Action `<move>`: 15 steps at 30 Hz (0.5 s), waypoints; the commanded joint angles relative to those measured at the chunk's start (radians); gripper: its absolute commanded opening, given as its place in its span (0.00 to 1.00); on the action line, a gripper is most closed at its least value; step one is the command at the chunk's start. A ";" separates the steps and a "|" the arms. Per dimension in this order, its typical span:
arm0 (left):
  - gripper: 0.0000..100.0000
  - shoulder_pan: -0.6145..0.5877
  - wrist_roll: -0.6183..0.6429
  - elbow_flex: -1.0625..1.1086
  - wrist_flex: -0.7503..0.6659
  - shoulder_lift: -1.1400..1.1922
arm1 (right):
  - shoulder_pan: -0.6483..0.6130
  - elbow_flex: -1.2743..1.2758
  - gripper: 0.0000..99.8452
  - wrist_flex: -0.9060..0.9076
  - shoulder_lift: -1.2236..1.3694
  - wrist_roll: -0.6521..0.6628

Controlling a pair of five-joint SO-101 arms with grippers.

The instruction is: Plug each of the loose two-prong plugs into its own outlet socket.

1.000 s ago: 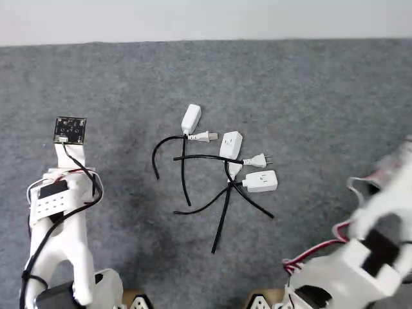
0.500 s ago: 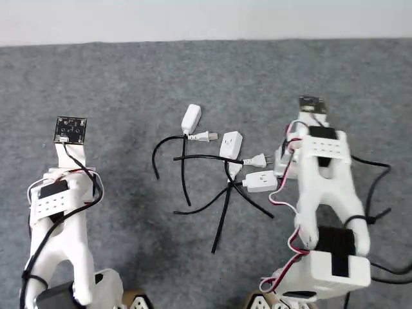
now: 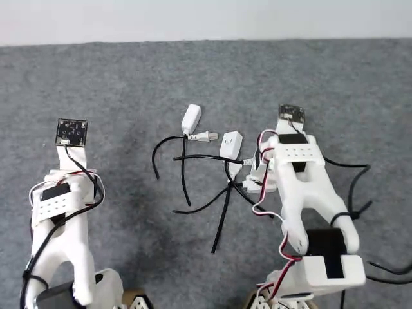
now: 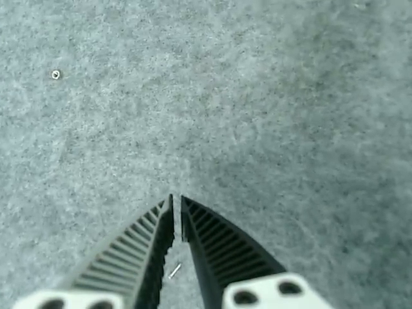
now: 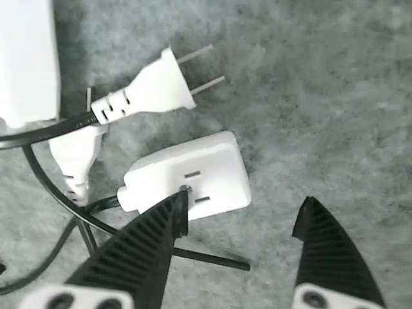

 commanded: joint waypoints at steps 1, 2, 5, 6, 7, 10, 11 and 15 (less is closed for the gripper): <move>0.02 0.008 -0.015 -0.010 -0.021 -0.032 | -0.013 0.017 0.27 -0.033 -0.036 -0.038; 0.02 0.008 -0.026 -0.010 -0.021 -0.032 | -0.016 0.017 0.27 -0.033 -0.033 -0.044; 0.02 0.009 -0.063 -0.008 -0.018 -0.032 | -0.018 0.002 0.27 -0.070 0.002 -0.058; 0.02 0.009 -0.063 -0.008 -0.018 -0.032 | -0.018 -0.015 0.27 -0.073 0.019 -0.061; 0.02 0.009 -0.063 -0.008 -0.018 -0.032 | -0.018 -0.032 0.27 -0.073 0.036 -0.068; 0.02 0.009 -0.064 -0.008 -0.018 -0.032 | -0.018 -0.089 0.27 -0.036 0.081 -0.091; 0.02 0.009 -0.064 -0.008 -0.017 -0.032 | -0.019 -0.106 0.27 -0.025 0.094 -0.097; 0.02 0.009 -0.066 -0.007 -0.017 -0.032 | -0.025 -0.152 0.27 0.021 0.145 -0.107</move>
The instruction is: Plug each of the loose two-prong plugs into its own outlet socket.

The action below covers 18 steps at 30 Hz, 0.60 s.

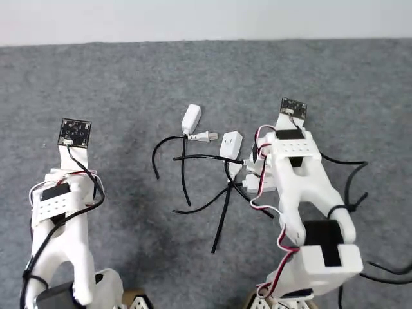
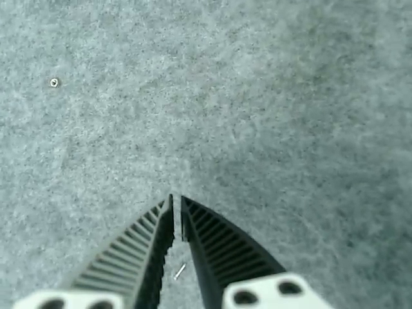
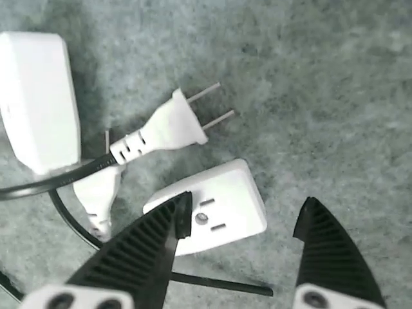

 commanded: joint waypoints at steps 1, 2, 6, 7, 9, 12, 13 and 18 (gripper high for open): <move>0.02 0.009 -0.012 -0.007 -0.017 -0.032 | -0.025 -0.051 0.27 0.058 0.048 -0.014; 0.02 0.009 -0.012 -0.007 -0.017 -0.032 | -0.033 -0.055 0.27 0.077 0.054 -0.012; 0.02 0.009 -0.012 -0.007 -0.017 -0.032 | -0.077 -0.051 0.27 0.139 0.067 -0.017; 0.02 0.009 -0.012 -0.007 -0.017 -0.032 | -0.090 -0.051 0.27 0.151 0.070 -0.017; 0.02 0.009 -0.012 -0.007 -0.017 -0.032 | -0.102 -0.051 0.27 0.163 0.076 -0.014; 0.02 0.009 -0.012 -0.007 -0.017 -0.032 | -0.108 -0.051 0.27 0.163 0.079 -0.011; 0.02 0.009 -0.014 -0.007 -0.017 -0.032 | -0.108 -0.051 0.27 0.163 0.079 -0.011; 0.02 0.009 -0.014 -0.007 -0.017 -0.032 | -0.117 -0.074 0.27 0.160 0.097 -0.011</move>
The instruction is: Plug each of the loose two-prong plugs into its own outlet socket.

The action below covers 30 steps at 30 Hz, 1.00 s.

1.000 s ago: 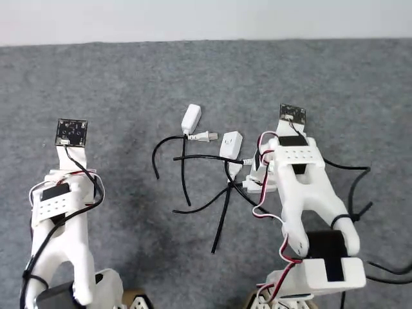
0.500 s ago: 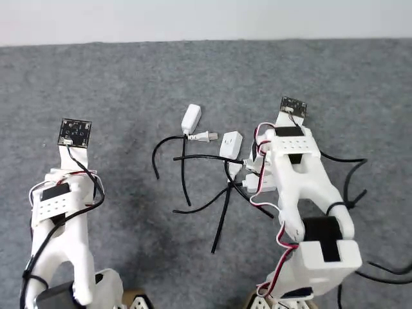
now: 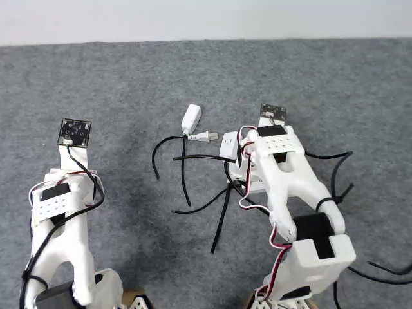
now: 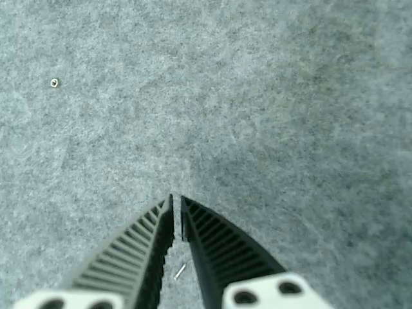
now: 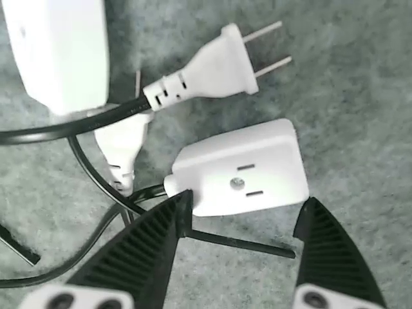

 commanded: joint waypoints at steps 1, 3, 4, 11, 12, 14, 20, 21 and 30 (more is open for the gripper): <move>0.02 0.009 -0.014 -0.007 -0.017 -0.032 | -0.019 -0.032 0.27 0.013 0.048 -0.003; 0.02 0.009 -0.014 -0.007 -0.017 -0.032 | -0.024 -0.068 0.28 0.012 0.062 -0.003; 0.02 0.009 -0.014 -0.007 -0.017 -0.032 | -0.021 -0.089 0.29 0.012 0.073 -0.003; 0.02 0.009 -0.014 -0.007 -0.017 -0.032 | 0.160 -0.212 0.30 0.033 0.108 -0.002; 0.02 0.009 -0.014 -0.007 -0.017 -0.032 | 0.185 -0.213 0.30 0.048 0.094 0.011; 0.02 0.009 -0.014 -0.007 -0.017 -0.032 | 0.213 -0.207 0.30 0.079 0.050 0.048; 0.02 0.009 -0.014 -0.007 -0.017 -0.032 | 0.217 -0.055 0.30 0.082 -0.081 0.061; 0.02 0.009 -0.014 -0.007 -0.017 -0.032 | 0.219 -0.031 0.30 0.079 -0.090 0.061; 0.02 0.009 -0.014 -0.007 -0.017 -0.032 | 0.282 -0.014 0.30 -0.056 -0.062 -0.044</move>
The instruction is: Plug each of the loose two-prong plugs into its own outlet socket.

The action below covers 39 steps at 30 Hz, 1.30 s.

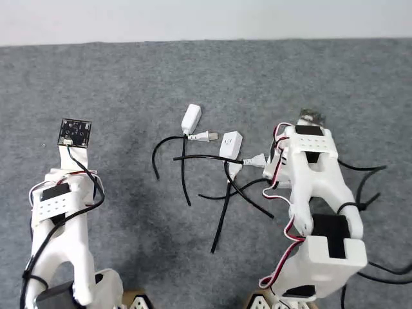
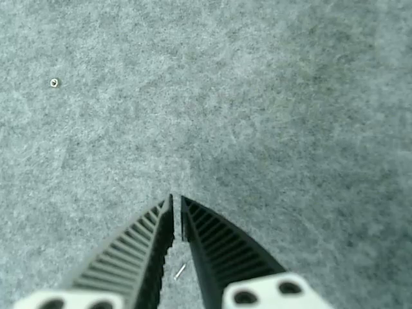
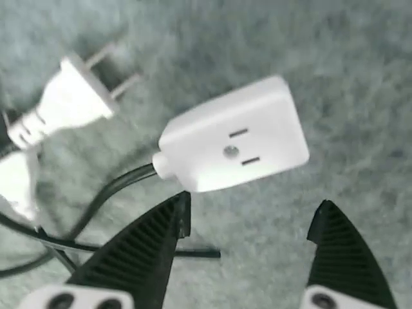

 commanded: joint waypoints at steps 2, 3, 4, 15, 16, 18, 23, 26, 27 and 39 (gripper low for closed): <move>0.02 0.009 -0.014 -0.007 -0.017 -0.032 | 0.071 -0.041 0.31 -0.081 -0.031 -0.106; 0.02 0.009 -0.014 -0.007 -0.017 -0.032 | 0.079 -0.049 0.31 -0.085 -0.031 -0.121; 0.02 0.009 -0.014 -0.007 -0.017 -0.032 | 0.087 -0.054 0.31 -0.079 -0.031 -0.135; 0.02 0.009 -0.015 -0.007 -0.017 -0.032 | 0.177 -0.101 0.30 -0.022 -0.042 -0.155; 0.02 0.009 -0.015 -0.007 -0.017 -0.032 | 0.183 -0.101 0.30 -0.022 -0.041 -0.155; 0.02 0.009 -0.015 -0.007 -0.017 -0.032 | 0.186 -0.103 0.30 -0.030 -0.036 -0.160; 0.02 0.009 -0.015 -0.007 -0.017 -0.032 | 0.174 -0.106 0.30 -0.090 -0.031 -0.233; 0.02 0.009 -0.015 -0.007 -0.017 -0.032 | 0.166 -0.106 0.30 -0.116 -0.031 -0.269; 0.02 0.009 -0.015 -0.007 -0.017 -0.032 | 0.160 -0.107 0.30 -0.117 -0.031 -0.270; 0.02 0.009 -0.015 -0.007 -0.017 -0.031 | 0.093 -0.147 0.30 -0.196 0.065 -0.336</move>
